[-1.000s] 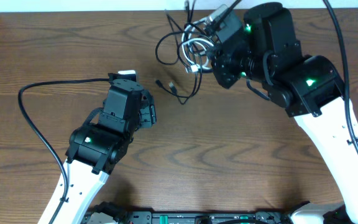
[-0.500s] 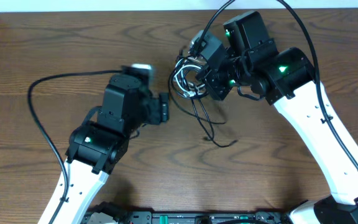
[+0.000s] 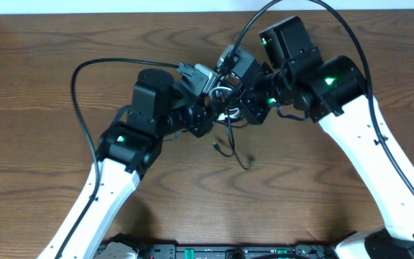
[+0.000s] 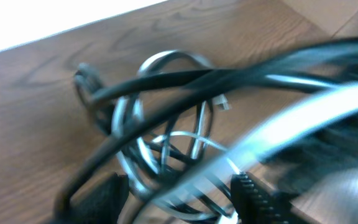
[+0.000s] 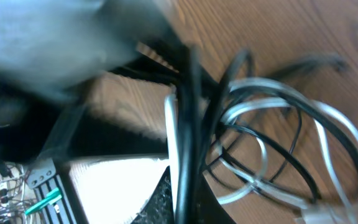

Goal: Untangle cables

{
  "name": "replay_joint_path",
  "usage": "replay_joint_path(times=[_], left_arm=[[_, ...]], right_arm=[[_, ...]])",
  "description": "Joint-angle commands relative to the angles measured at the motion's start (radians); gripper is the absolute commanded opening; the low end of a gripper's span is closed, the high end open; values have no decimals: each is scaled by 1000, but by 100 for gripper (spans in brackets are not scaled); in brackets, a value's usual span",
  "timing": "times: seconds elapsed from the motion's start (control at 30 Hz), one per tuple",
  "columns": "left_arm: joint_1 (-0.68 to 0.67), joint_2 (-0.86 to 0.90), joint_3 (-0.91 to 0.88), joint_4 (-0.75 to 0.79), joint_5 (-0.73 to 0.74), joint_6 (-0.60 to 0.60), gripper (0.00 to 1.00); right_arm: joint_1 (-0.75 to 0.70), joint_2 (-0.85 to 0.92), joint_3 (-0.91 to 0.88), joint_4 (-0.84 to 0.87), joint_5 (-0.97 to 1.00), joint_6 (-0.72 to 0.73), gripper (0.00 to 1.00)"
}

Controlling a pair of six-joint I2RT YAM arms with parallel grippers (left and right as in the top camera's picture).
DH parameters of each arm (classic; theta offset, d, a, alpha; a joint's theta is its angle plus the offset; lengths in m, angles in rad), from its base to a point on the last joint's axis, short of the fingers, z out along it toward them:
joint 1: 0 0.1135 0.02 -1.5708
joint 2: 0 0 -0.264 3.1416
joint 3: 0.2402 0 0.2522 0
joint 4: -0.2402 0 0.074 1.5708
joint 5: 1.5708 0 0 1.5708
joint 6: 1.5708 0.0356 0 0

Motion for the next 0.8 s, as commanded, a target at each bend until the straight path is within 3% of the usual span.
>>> replay_joint_path(times=[0.0, 0.17, 0.57, 0.77], left_arm=[[4, 60, 1, 10, 4, 13, 22], [4, 96, 1, -5, -99, -17, 11], [4, 95, 1, -96, -372, -56, 11], [5, 93, 1, -159, -472, -56, 11]], right_arm=[[1, -94, 19, -1, 34, -15, 1], [-20, -169, 19, 7, 259, 84, 1], [-140, -305, 19, 2, 642, 335, 1], [-232, -315, 19, -4, 670, 399, 1]])
